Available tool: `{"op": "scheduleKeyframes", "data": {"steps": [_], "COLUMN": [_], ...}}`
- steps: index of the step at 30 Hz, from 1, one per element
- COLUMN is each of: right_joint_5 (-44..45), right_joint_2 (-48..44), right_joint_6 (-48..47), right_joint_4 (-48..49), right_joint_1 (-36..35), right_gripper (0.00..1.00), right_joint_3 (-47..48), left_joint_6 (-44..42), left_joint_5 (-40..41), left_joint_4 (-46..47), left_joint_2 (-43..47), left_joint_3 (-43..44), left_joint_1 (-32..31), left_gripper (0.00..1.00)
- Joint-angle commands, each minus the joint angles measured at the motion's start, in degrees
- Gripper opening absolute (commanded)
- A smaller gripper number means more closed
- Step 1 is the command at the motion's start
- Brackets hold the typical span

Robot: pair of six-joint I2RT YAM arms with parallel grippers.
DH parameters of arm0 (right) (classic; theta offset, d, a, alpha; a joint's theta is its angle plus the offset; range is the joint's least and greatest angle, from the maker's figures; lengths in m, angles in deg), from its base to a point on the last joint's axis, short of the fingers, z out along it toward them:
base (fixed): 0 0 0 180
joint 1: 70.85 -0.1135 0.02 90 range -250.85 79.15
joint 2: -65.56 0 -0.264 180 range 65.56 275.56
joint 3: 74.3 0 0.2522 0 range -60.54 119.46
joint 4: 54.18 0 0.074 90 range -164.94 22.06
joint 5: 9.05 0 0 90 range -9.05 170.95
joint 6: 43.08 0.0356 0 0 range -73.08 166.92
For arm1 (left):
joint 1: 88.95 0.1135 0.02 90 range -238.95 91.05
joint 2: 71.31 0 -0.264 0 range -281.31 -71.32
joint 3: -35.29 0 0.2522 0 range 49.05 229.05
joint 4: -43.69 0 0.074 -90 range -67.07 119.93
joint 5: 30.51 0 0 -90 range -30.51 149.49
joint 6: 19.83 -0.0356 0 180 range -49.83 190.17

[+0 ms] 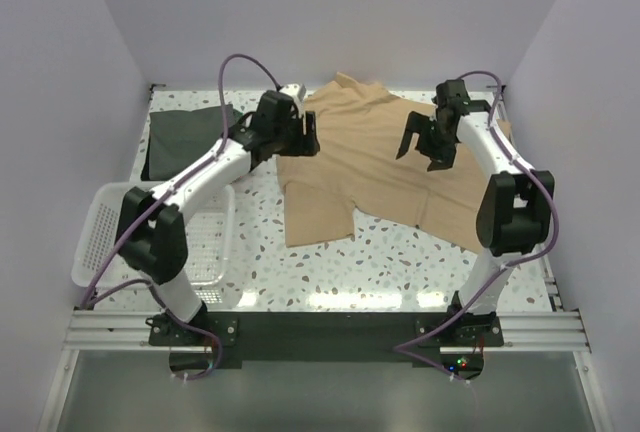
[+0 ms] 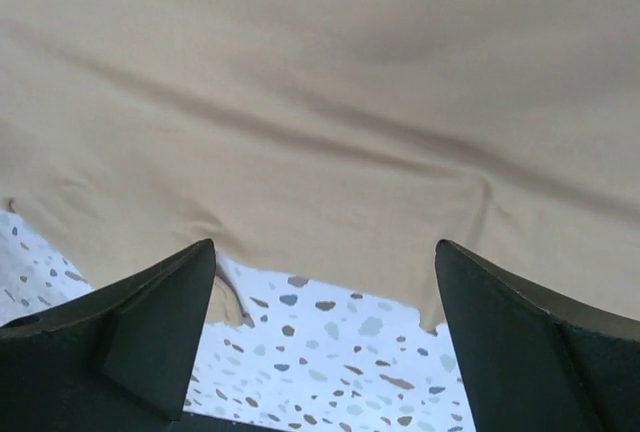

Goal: Fold and stack the t-shirts
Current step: Flatten the tshirt out

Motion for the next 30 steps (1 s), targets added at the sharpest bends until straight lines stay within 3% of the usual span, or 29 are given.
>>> {"op": "scheduleKeyframes", "data": {"steps": [1,5,11,15,30], "right_joint_5": [-0.9,-0.7,0.4,0.7,2.0], "right_joint_2": [-6.9,-12.5,-18.3,-21.9,-26.7], "right_joint_6": [1.5,3.2,3.7,3.6,2.5], "right_joint_4": [0.2,1.1,1.9,1.9,-0.2], "right_joint_1": [0.0,0.4,1.5,2.3,4.0], "right_gripper": [0.94,0.94,0.94,0.94,0.95], "right_joint_3": [-4.6,-11.0,-18.7,-22.3,-24.9], "left_joint_6": [1.2,7.2,12.0,12.8,12.9], "left_joint_5": [6.5,5.8,5.0,5.6,4.2], "left_joint_4": [-6.9,-6.0,-5.2,-4.2,1.0], "left_joint_2": [5.8,16.4,21.3,20.7,14.2], "left_joint_3": [-11.8,-27.0,-36.8,-38.6,-39.4], "left_joint_1": [-3.0,-6.6,-9.7,-10.0,-10.1], "left_gripper": [0.66,0.59,0.56,0.49,0.46]}}
